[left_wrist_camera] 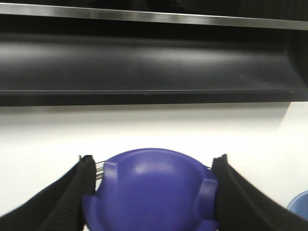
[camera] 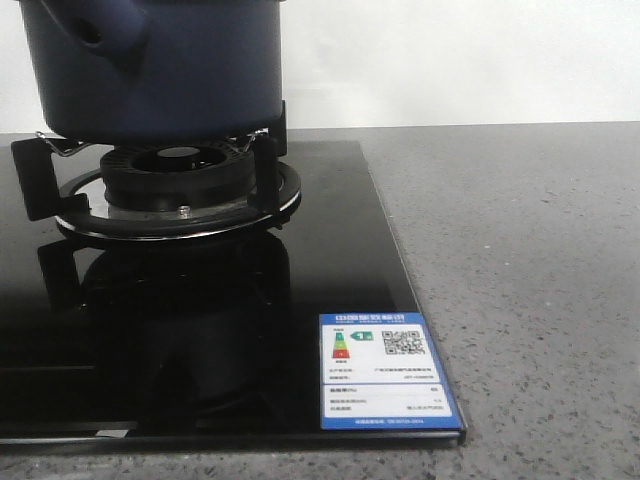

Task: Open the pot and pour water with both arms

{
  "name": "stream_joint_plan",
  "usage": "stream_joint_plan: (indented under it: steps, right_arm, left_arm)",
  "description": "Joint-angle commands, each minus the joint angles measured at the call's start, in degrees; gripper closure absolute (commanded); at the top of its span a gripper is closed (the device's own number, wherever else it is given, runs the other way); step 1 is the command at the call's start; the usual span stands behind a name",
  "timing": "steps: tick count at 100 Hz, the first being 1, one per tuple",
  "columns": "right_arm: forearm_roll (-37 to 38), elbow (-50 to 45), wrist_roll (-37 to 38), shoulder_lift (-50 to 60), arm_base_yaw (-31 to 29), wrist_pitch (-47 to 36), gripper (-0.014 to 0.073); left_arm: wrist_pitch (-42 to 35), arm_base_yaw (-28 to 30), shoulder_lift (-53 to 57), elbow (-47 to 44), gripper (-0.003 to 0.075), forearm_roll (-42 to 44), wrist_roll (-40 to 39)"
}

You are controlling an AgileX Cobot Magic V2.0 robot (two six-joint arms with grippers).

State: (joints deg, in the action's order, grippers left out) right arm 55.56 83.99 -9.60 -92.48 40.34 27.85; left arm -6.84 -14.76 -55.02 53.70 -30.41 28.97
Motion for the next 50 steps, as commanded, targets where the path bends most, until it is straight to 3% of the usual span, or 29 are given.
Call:
stream_joint_plan:
  steps: [1, 50]
  right_arm:
    - [6.19, 2.29, -0.14, 2.26, 0.36, -3.28, 0.0331]
    - [19.91, 2.29, -0.14, 2.15, 0.36, -6.93, 0.0331]
  left_arm:
    - [-4.91, 0.14, 1.23, 2.11, 0.0404, 0.60, 0.02]
    - [-4.39, 0.14, 1.23, 2.11, 0.0404, 0.60, 0.02]
